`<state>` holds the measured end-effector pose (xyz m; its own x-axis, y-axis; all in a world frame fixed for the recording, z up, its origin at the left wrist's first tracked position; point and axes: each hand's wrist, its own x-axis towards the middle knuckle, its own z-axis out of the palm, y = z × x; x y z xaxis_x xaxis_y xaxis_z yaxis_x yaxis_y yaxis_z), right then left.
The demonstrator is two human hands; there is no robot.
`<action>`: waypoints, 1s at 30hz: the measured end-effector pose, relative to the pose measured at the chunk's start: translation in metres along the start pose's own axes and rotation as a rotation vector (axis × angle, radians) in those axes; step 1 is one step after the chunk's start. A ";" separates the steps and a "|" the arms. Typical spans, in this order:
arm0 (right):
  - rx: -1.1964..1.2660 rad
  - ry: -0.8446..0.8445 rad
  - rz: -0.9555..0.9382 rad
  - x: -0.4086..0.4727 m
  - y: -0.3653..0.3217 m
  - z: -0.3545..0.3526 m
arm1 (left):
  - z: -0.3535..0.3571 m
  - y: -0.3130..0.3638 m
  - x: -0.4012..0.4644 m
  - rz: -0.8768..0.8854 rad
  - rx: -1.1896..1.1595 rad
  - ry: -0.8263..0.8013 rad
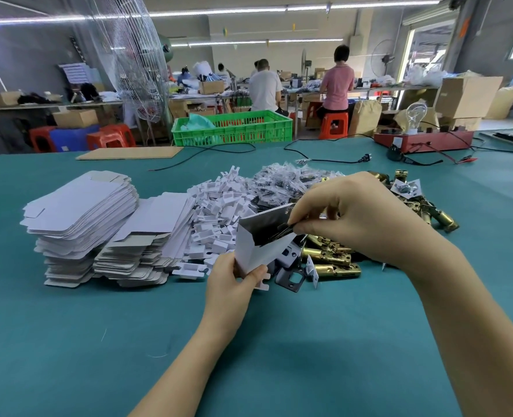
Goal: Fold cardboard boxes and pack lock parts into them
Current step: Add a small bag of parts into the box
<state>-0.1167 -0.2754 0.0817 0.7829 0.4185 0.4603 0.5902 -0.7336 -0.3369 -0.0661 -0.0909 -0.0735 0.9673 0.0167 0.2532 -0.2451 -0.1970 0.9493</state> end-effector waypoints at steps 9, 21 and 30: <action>-0.086 0.023 0.004 0.002 -0.009 0.009 | 0.001 -0.005 0.002 0.042 0.082 0.083; -0.277 0.081 -0.051 0.007 -0.012 0.025 | 0.001 -0.005 0.001 -0.003 0.008 0.008; -0.223 0.029 0.011 0.009 -0.003 0.027 | 0.002 -0.004 0.001 -0.005 0.039 -0.108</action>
<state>-0.1064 -0.2549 0.0650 0.7810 0.3967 0.4824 0.5211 -0.8396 -0.1532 -0.0638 -0.0921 -0.0775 0.9704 -0.0875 0.2251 -0.2397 -0.2353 0.9419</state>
